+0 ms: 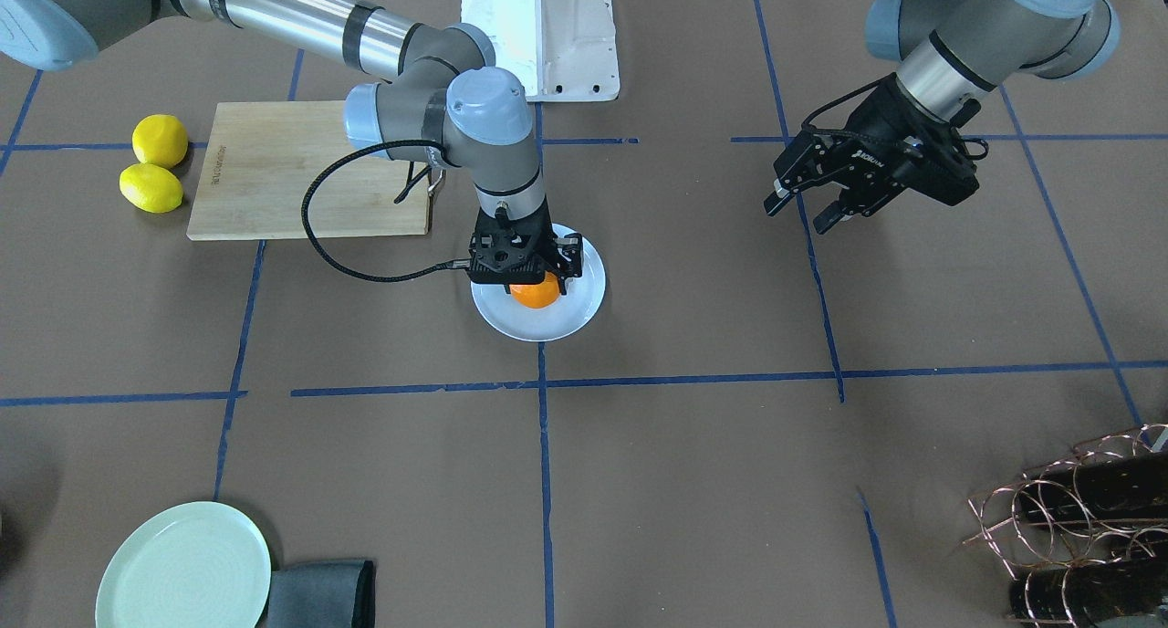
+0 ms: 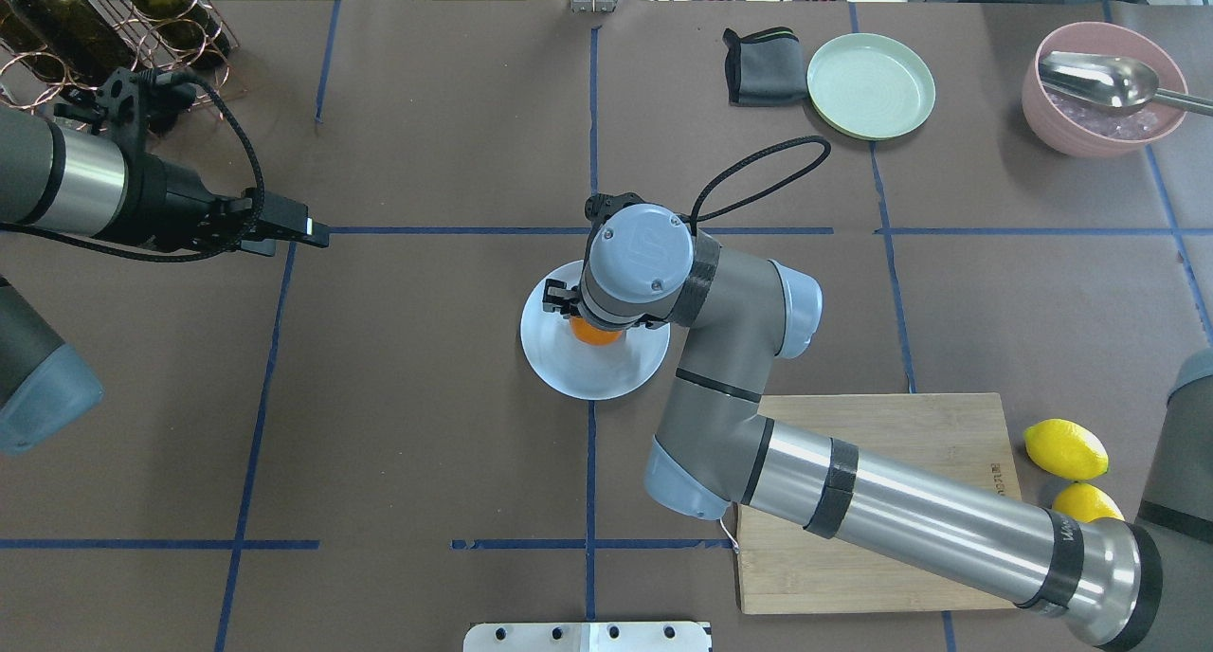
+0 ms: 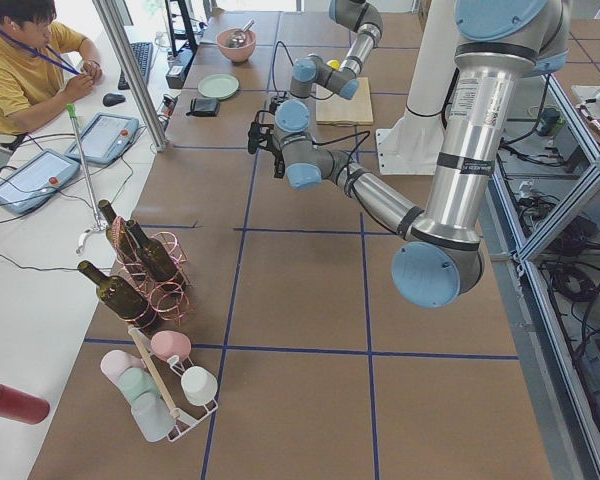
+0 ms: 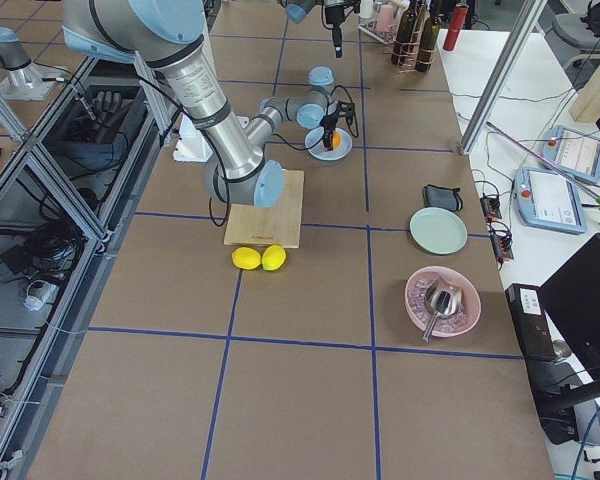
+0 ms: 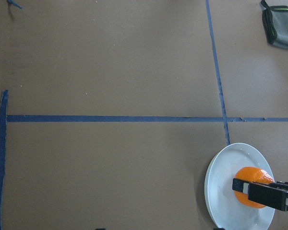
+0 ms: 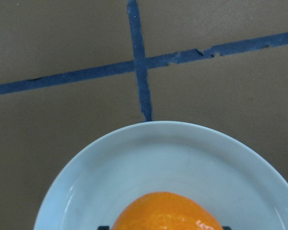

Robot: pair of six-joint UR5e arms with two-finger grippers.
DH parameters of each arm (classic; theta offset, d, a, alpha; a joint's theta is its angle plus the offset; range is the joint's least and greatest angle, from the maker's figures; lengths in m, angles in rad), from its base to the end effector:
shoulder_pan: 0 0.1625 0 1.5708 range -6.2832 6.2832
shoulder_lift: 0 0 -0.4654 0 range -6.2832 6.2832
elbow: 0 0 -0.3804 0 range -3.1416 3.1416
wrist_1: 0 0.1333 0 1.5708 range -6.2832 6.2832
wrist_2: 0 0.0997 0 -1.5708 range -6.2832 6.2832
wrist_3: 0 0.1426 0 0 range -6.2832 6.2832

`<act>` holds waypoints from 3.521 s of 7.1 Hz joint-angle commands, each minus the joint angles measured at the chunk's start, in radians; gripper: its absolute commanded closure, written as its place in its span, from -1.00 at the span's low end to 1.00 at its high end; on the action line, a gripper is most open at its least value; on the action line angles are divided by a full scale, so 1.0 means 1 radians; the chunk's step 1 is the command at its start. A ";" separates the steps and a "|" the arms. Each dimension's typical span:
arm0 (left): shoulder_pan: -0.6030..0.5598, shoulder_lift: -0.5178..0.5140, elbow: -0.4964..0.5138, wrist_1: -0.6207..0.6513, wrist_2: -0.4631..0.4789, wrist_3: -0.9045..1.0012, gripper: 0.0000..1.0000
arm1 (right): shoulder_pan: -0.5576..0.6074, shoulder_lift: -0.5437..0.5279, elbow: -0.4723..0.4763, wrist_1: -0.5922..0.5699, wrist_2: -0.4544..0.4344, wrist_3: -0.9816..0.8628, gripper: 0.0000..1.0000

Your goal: Pick orange to plate

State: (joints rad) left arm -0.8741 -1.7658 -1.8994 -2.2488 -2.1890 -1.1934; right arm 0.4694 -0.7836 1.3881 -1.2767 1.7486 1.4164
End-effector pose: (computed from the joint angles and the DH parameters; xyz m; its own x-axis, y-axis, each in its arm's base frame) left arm 0.3230 -0.4650 0.3778 0.3178 0.0882 -0.9441 0.1733 0.9735 0.1493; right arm -0.6776 -0.4649 0.2842 0.5982 0.1337 0.7901 -0.2326 0.9725 0.0115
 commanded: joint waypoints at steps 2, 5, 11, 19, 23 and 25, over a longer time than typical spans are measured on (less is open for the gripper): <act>0.006 -0.007 0.006 0.000 0.000 0.000 -0.60 | 0.000 0.010 -0.003 -0.004 0.000 -0.005 -1.00; 0.006 -0.007 0.008 0.000 0.000 0.002 -0.60 | 0.050 0.007 0.050 -0.047 0.079 -0.034 -1.00; -0.104 0.189 0.037 0.006 0.000 0.508 -0.60 | 0.429 -0.515 0.540 -0.286 0.444 -0.671 -1.00; -0.585 0.252 0.181 0.543 -0.279 1.325 -0.99 | 1.021 -0.810 0.381 -0.495 0.650 -1.538 -1.00; -0.600 0.233 0.158 0.663 -0.275 1.315 -1.00 | 1.022 -0.819 0.379 -0.484 0.686 -1.538 -1.00; -0.701 0.233 0.168 0.707 -0.272 1.315 -1.00 | 1.022 -0.815 0.359 -0.484 0.686 -1.536 -1.00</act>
State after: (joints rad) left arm -1.5186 -1.5325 -1.7302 -1.5756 -2.4618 0.1221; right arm 1.4909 -1.5996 1.7593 -1.7612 2.4335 -0.1172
